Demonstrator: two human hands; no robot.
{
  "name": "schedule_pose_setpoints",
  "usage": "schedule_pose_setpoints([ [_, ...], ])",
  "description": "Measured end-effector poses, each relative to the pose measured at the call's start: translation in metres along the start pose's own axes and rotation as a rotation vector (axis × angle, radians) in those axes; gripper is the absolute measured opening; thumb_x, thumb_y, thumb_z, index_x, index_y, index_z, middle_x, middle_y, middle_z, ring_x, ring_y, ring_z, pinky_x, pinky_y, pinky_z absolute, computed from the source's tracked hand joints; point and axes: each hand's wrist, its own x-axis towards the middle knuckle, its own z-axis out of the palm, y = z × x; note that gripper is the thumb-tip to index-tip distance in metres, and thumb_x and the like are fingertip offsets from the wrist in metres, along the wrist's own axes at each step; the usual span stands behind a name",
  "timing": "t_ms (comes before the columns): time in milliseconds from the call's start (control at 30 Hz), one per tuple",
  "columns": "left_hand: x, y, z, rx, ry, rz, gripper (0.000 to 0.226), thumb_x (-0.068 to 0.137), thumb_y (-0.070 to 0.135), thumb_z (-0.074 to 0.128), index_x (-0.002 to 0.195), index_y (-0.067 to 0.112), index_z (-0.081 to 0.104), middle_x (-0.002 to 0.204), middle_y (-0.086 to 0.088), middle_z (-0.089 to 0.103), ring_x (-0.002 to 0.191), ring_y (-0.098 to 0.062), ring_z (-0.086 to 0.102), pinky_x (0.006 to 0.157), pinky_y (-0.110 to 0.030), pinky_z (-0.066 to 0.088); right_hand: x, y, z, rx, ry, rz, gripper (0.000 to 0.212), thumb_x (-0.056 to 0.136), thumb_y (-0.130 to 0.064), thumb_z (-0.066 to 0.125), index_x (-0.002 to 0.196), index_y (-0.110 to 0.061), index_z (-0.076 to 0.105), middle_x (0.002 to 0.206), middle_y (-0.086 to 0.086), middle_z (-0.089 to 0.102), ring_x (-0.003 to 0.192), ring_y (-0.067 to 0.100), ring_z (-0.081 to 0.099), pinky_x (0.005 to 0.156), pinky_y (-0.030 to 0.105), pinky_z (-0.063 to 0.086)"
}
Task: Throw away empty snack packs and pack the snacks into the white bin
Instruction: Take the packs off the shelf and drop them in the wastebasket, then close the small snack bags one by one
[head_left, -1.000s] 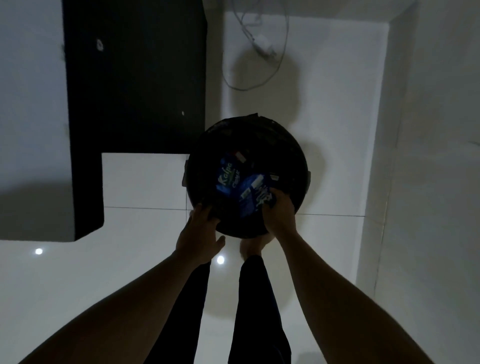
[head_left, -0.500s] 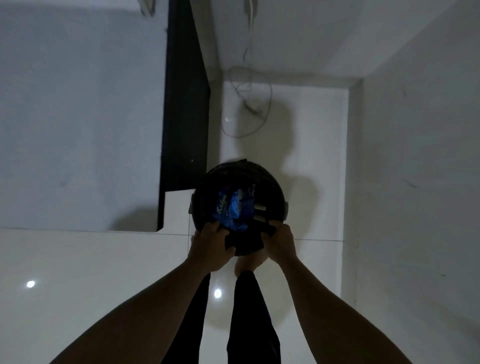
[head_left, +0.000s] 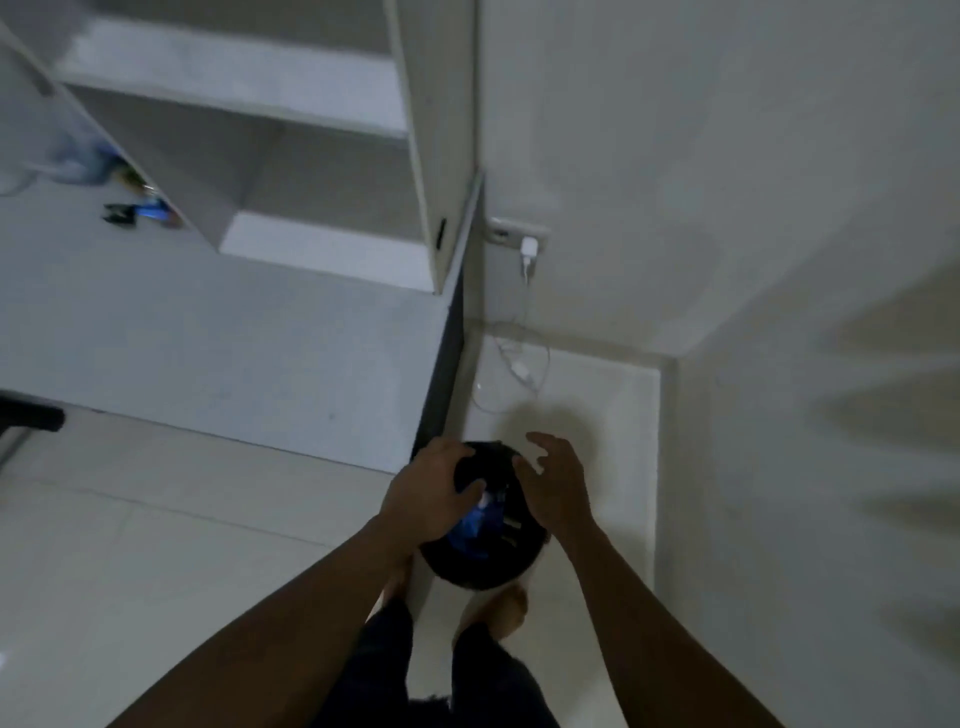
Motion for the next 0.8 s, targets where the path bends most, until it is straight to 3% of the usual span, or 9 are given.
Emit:
schedule_pose_setpoints([
  [100,-0.021,-0.008,-0.040,-0.006,0.164,-0.066,0.071,0.077,0.065,0.045,0.121,0.012,0.062,0.125,-0.004,0.056,0.114,-0.021,0.057,0.091,-0.032,0.049,-0.001,-0.043,0.015,-0.024,-0.075,-0.146,0.040,0.098,-0.022,0.060,0.137,-0.017,0.052,0.138,0.002,0.050,0.123,0.018,0.053,0.107,0.036,0.046],
  [233,-0.040,-0.039,-0.094,-0.021,0.286,-0.150,0.068,0.078,0.063,0.051,0.129,0.018,0.060,0.135,-0.001,0.053,0.121,-0.020,0.055,0.096,-0.030,0.044,0.006,-0.105,0.046,-0.107,-0.092,-0.296,0.040,0.097,-0.021,0.061,0.135,-0.011,0.055,0.135,0.008,0.054,0.122,0.023,0.055,0.104,0.034,0.045],
  [367,-0.051,-0.083,-0.153,-0.018,0.414,-0.178,0.053,0.086,0.049,0.066,0.129,0.018,0.060,0.136,-0.001,0.054,0.121,-0.020,0.056,0.095,-0.030,0.045,0.004,-0.169,0.091,-0.059,-0.100,-0.408,0.036,0.095,-0.019,0.064,0.131,-0.014,0.059,0.132,0.000,0.054,0.110,0.009,0.053,0.093,0.014,0.037],
  [533,-0.066,-0.148,-0.226,-0.058,0.501,-0.179,0.052,0.088,0.045,0.068,0.131,0.017,0.058,0.138,-0.003,0.053,0.121,-0.020,0.056,0.098,-0.032,0.046,-0.005,-0.247,0.167,-0.063,-0.098,-0.488,0.038,0.095,-0.023,0.066,0.132,-0.020,0.058,0.131,-0.008,0.050,0.113,0.009,0.054,0.097,0.021,0.045],
  [633,-0.081,-0.193,-0.278,-0.071,0.527,-0.178,0.054,0.089,0.044,0.066,0.134,0.016,0.055,0.141,-0.005,0.050,0.123,-0.021,0.055,0.102,-0.035,0.045,-0.017,-0.296,0.220,-0.059,-0.100,-0.540,0.039,0.095,-0.021,0.066,0.134,-0.018,0.057,0.137,-0.001,0.052,0.119,0.015,0.054,0.104,0.029,0.046],
  [800,-0.118,-0.252,-0.363,-0.079,0.615,-0.183,0.053,0.089,0.046,0.065,0.134,0.019,0.054,0.143,-0.004,0.048,0.126,-0.020,0.051,0.101,-0.033,0.043,-0.041,-0.370,0.296,-0.045,-0.104,-0.588,0.039,0.096,-0.019,0.064,0.134,-0.017,0.057,0.139,0.003,0.051,0.123,0.021,0.055,0.100,0.028,0.045],
])
